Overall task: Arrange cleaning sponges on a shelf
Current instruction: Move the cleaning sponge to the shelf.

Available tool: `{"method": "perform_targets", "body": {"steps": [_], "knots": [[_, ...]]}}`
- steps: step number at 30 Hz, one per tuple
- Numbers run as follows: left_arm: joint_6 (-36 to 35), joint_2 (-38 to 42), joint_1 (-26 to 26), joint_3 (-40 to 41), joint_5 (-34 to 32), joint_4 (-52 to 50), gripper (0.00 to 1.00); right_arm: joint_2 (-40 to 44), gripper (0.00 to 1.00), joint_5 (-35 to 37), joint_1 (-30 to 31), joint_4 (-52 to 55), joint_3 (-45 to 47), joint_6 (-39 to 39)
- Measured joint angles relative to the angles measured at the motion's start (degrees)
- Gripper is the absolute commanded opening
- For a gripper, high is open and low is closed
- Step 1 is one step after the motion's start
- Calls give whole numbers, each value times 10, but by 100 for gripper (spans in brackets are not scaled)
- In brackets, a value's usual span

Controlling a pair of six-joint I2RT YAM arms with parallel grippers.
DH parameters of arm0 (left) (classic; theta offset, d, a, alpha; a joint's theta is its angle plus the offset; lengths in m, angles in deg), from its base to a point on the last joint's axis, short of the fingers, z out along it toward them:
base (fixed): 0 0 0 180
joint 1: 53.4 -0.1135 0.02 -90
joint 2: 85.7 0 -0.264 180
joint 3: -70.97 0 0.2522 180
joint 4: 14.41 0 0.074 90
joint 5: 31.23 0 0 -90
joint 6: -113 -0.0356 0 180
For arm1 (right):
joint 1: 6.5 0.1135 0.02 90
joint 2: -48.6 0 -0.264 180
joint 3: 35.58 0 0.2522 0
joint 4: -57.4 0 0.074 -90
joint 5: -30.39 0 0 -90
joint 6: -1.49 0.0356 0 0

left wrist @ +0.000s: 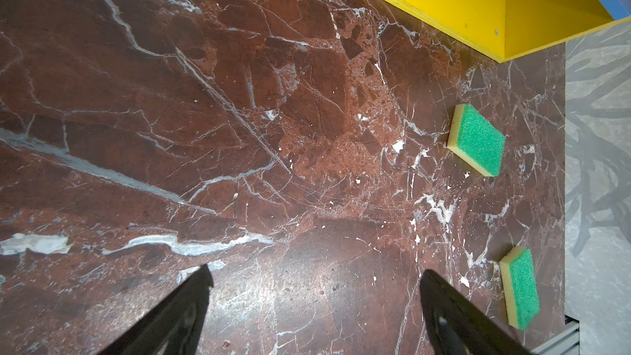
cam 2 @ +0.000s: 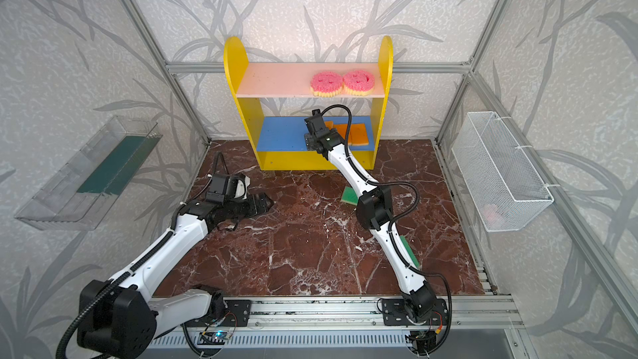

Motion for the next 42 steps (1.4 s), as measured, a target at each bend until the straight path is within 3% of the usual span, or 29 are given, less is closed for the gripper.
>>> {"method": "perform_targets", "body": {"steps": [12, 26, 34, 42], "knots": [[0, 0, 0, 0, 0, 0, 97, 0, 73, 2, 0, 5, 7, 1], [0, 1, 0, 0, 0, 0, 97, 37, 71, 0, 0, -16, 73, 3], [0, 2, 0, 0, 1, 3, 97, 64, 89, 3, 0, -14, 106, 1], [0, 2, 0, 0, 2, 7, 97, 70, 92, 4, 0, -10, 106, 0]]}}
